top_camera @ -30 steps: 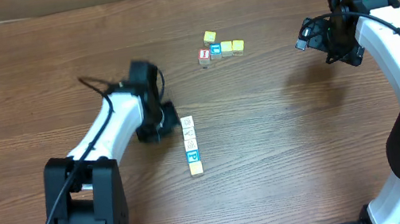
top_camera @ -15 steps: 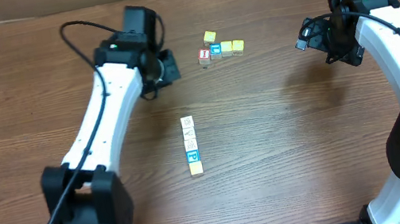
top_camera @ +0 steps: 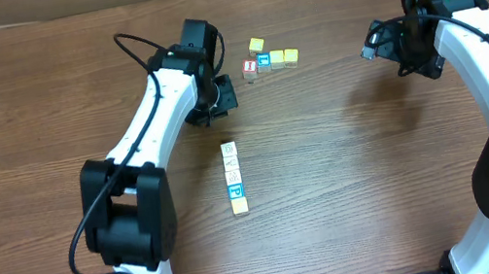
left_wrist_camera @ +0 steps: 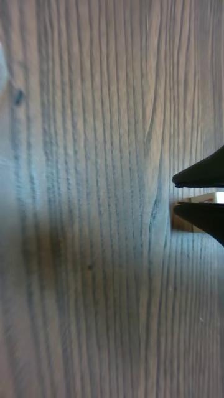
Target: Flip 5 blocks
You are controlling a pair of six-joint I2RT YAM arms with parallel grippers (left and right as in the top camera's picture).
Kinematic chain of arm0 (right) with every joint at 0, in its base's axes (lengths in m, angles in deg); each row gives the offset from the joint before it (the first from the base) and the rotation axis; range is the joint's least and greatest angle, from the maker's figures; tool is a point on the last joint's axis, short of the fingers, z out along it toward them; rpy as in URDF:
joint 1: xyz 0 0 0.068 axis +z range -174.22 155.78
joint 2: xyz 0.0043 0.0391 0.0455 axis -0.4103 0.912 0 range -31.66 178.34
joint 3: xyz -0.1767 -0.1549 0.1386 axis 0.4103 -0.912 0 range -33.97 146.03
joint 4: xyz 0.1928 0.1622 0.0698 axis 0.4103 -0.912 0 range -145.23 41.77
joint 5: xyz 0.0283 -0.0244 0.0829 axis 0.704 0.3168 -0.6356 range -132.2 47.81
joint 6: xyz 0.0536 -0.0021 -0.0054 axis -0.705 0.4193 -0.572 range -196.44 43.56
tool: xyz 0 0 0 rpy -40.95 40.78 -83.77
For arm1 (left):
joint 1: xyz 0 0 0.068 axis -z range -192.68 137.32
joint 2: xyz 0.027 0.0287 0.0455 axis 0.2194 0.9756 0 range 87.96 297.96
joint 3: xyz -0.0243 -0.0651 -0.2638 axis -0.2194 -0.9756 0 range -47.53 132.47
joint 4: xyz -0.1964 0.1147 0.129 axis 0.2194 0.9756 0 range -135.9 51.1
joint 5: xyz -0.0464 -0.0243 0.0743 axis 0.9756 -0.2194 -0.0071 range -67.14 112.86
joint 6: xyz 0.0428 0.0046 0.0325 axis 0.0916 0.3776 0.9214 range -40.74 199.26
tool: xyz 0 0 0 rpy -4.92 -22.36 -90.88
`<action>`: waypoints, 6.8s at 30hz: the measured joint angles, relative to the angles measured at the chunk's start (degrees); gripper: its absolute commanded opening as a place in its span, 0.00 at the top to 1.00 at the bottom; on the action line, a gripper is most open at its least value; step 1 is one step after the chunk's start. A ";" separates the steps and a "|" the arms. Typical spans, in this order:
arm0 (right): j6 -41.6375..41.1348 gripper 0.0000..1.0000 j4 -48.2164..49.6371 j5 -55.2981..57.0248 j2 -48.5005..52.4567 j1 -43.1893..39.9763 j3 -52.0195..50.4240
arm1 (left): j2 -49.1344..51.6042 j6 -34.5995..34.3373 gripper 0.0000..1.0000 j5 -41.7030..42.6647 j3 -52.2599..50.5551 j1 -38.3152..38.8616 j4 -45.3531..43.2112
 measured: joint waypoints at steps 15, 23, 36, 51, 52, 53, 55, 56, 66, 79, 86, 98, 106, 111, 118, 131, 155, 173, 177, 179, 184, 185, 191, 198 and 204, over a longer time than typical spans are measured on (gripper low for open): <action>-0.09 0.96 -6.56 -3.37 0.00 0.02 -0.07 | 5.66 0.44 0.96 1.22 -0.11 1.09 3.08; 0.04 0.96 -7.87 -3.39 0.00 1.27 -0.07 | 5.66 0.44 0.96 1.22 -2.14 1.09 3.48; 3.08 0.96 -12.68 -3.41 0.00 5.68 -0.07 | 5.66 1.95 0.96 1.42 -2.27 1.09 4.70; 13.68 0.96 -18.97 -3.39 0.00 27.71 -6.95 | 5.66 3.28 0.96 1.40 -2.27 1.09 4.90; 13.86 0.96 -18.18 -3.41 0.00 29.51 -7.98 | 5.66 3.28 0.96 1.40 -2.27 1.09 4.83; 14.12 0.96 -16.65 -3.43 -0.15 32.28 -9.57 | 5.66 3.28 0.96 1.42 -2.29 1.09 4.81; 14.43 0.96 -14.62 -3.43 -0.90 36.26 -11.82 | 5.66 3.30 0.96 1.42 -2.32 1.09 4.79; 14.60 0.96 -13.16 -3.39 -2.12 38.86 -13.42 | 5.66 3.30 0.96 1.42 -2.32 1.09 4.76; 9.81 0.96 3.96 -5.77 -15.98 47.45 -24.41 | 5.66 3.30 0.96 1.42 -2.38 1.09 4.74; -20.90 0.96 18.40 -9.88 -4.96 47.69 -27.61 | 5.66 3.30 0.96 1.42 -2.43 1.09 4.74; -24.68 0.96 21.49 -9.88 -4.07 48.78 -28.02 | 5.66 3.30 0.96 1.42 -2.43 1.09 4.74; -25.70 0.96 24.20 -9.84 -4.07 50.84 -28.02 | 5.66 3.30 0.96 1.42 -2.43 1.09 4.74; -25.70 0.96 24.46 -9.84 -4.07 50.97 -28.02 | 5.66 3.30 0.96 1.42 -2.43 1.09 4.74; -25.70 0.96 25.00 -9.84 -4.07 51.01 -28.02 | 5.66 3.30 0.96 1.42 -2.43 1.09 4.74; -25.73 0.96 25.70 -9.84 -4.07 51.71 -28.02 | 5.66 3.30 0.96 1.42 -2.43 1.09 4.74; -25.73 0.96 26.03 -9.81 -4.07 51.78 -28.02 | 5.66 3.30 0.96 1.42 -2.43 1.09 4.72; -25.59 0.95 25.46 -9.25 -4.07 52.13 -28.00 | 5.66 3.30 0.96 1.42 -2.40 1.09 4.96; -3.06 0.96 8.55 -8.63 -3.87 53.27 -15.26 | 5.66 3.28 0.96 2.08 10.12 -3.89 10.78; -0.76 0.96 9.27 -8.79 -2.14 56.78 -15.26 | 5.66 3.26 0.96 2.08 10.12 -2.10 10.64; -0.42 0.96 10.25 -8.74 -0.39 58.82 -15.26 | 5.66 3.23 0.96 2.08 10.12 -0.72 10.25; -1.46 0.96 9.99 -7.89 2.86 61.44 -15.26 | 5.66 3.15 0.96 1.31 10.05 2.01 9.86; -1.68 0.96 10.01 -7.67 3.04 61.44 -15.26 | 5.70 3.04 0.96 1.18 9.97 2.29 9.84; 0.11 0.96 10.71 -7.17 3.06 61.18 -15.26 | 8.24 3.02 0.96 1.16 9.16 2.47 10.05; 14.19 0.96 7.54 -6.73 3.06 61.02 -14.78 | 11.23 3.04 0.96 1.16 8.39 2.10 9.81; 28.55 0.96 6.08 -3.61 3.06 61.02 -13.86 | 11.23 5.44 0.96 1.16 8.39 0.90 10.25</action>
